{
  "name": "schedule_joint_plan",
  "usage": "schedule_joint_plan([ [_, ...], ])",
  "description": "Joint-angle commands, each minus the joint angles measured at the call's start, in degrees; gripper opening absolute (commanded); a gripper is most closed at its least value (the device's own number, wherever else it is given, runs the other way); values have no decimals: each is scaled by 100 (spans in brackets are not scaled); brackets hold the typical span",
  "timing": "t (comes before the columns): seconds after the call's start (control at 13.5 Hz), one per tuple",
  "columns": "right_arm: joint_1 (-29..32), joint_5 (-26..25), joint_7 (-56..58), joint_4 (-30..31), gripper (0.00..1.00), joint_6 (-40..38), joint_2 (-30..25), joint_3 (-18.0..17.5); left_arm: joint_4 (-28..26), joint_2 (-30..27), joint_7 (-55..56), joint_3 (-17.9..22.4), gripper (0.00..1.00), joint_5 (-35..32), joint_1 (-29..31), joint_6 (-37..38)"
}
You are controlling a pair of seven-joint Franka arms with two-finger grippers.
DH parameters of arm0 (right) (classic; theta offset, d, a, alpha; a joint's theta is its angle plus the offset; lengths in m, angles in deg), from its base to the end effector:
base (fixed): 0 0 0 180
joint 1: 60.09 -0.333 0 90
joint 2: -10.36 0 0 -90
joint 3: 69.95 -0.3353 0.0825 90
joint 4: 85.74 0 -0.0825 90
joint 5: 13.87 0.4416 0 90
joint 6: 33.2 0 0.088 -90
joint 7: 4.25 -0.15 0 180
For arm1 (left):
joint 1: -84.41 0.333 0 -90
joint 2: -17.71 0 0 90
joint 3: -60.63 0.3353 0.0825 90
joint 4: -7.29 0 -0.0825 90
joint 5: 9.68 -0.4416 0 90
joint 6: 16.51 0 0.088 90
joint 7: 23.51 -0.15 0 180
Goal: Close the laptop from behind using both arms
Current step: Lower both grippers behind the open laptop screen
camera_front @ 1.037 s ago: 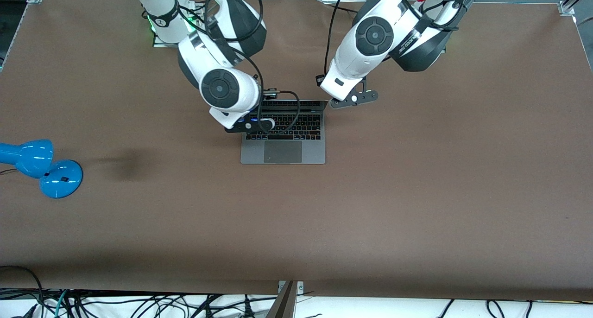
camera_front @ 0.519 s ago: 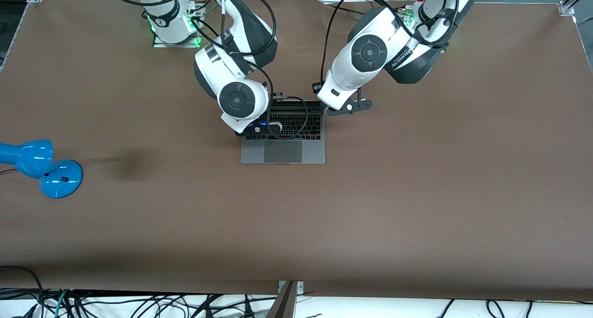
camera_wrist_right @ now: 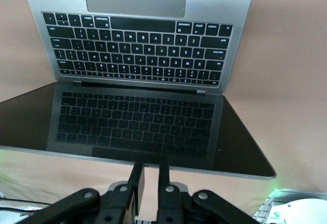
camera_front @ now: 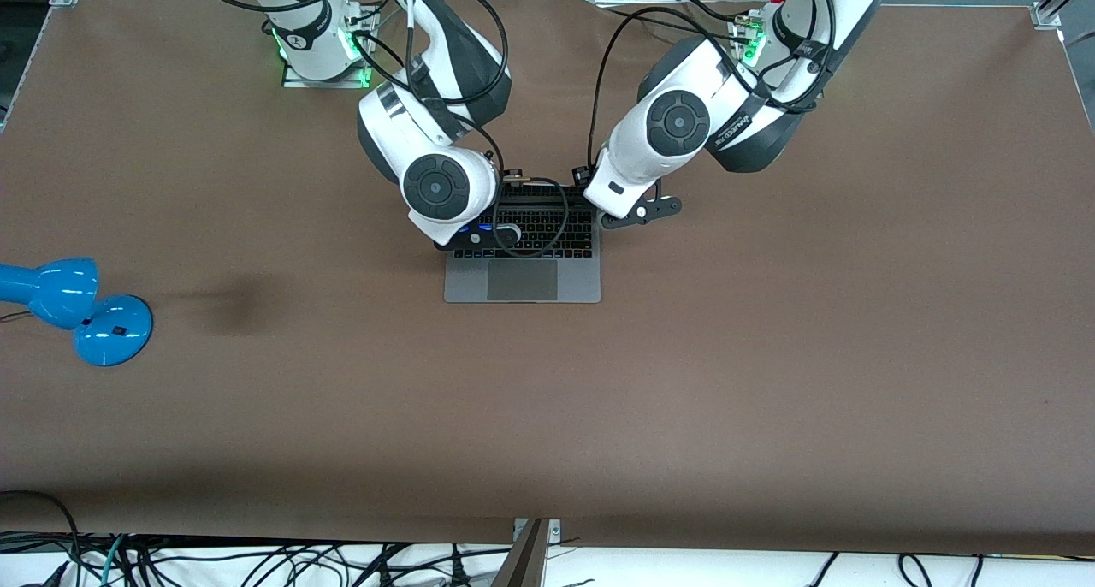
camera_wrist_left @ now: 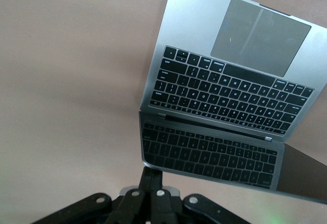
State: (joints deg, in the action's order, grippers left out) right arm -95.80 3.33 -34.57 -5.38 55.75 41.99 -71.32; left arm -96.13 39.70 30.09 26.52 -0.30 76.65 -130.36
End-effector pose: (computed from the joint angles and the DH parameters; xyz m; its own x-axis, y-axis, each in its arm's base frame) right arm 0.5420 0.4628 0.3208 0.8740 0.0661 -0.4815 0.0480 -0.9976 -0.0499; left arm 0.4994 -0.4471 0.3059 0.8922 0.2620 -0.3678 0.3105 -0.9474 0.0782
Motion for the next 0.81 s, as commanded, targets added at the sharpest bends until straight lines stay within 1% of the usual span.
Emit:
schedule_joint_plan([
  [0.0,-102,187,-176,-65,17,-1,88,-30,181,209,90,1,0,-156,-24,-137],
  [0.22,-129,178,-132,-100,17,-70,62,-21,296,350,90,9,0,-208,-24,-155],
  [0.37,-128,187,-150,-240,17,-168,62,-30,384,429,90,18,0,-235,-24,-155],
  [0.74,-181,161,-194,-205,17,-80,132,-21,656,693,98,45,0,-288,-24,-155],
])
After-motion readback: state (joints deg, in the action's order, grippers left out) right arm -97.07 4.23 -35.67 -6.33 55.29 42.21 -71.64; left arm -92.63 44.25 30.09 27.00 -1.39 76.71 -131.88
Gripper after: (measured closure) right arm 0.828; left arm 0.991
